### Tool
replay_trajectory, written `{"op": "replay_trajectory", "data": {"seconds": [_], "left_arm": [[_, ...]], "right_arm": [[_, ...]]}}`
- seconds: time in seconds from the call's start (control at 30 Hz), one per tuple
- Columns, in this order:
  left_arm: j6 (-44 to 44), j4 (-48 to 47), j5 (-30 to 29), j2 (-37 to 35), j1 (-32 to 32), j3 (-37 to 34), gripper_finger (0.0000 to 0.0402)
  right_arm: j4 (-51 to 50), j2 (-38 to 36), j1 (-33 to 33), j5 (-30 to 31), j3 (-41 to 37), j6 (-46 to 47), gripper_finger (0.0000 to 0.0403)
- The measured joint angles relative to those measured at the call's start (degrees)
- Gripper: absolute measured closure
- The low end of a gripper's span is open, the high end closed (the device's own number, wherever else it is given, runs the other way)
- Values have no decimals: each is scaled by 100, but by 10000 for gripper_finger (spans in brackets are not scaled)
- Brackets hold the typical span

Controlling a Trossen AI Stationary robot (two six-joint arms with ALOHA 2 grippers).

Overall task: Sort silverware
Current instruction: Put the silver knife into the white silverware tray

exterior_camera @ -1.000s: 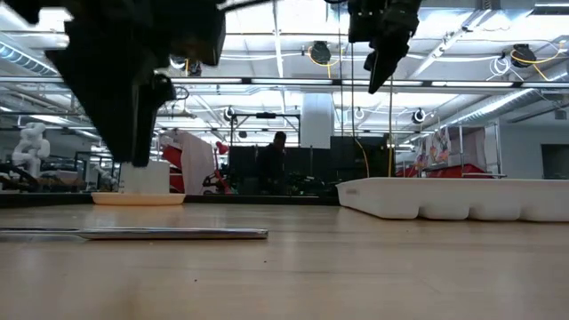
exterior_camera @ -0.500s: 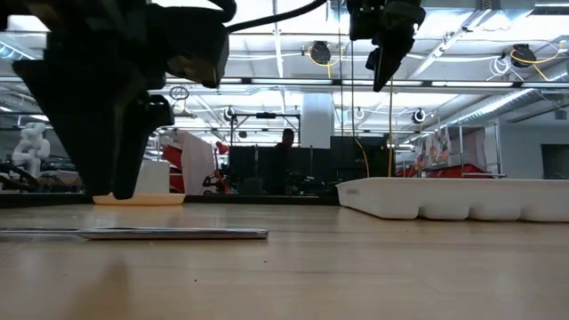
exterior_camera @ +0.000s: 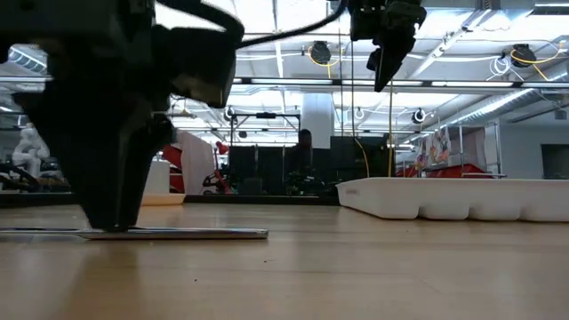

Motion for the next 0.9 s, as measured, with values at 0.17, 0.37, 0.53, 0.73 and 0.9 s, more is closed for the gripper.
{"op": "replay_trajectory", "data": {"seconds": [0.17, 0.37, 0.53, 0.73, 0.9], "left_arm": [[151, 0, 203, 207, -11, 28, 217], [553, -107, 433, 560, 20, 62, 255], [1193, -120, 884, 657, 170, 72, 367], [1238, -180, 1129, 686, 412, 145, 379], [1420, -650, 792, 708, 446, 575, 379]], "right_arm": [[-1, 0, 0, 0, 0, -3, 225], [-2, 0, 0, -2, 0, -2, 225], [-2, 0, 0, -25, 0, -2, 225], [-78, 0, 0, -24, 0, 49, 225], [-251, 0, 0, -25, 2, 116, 225]]}}
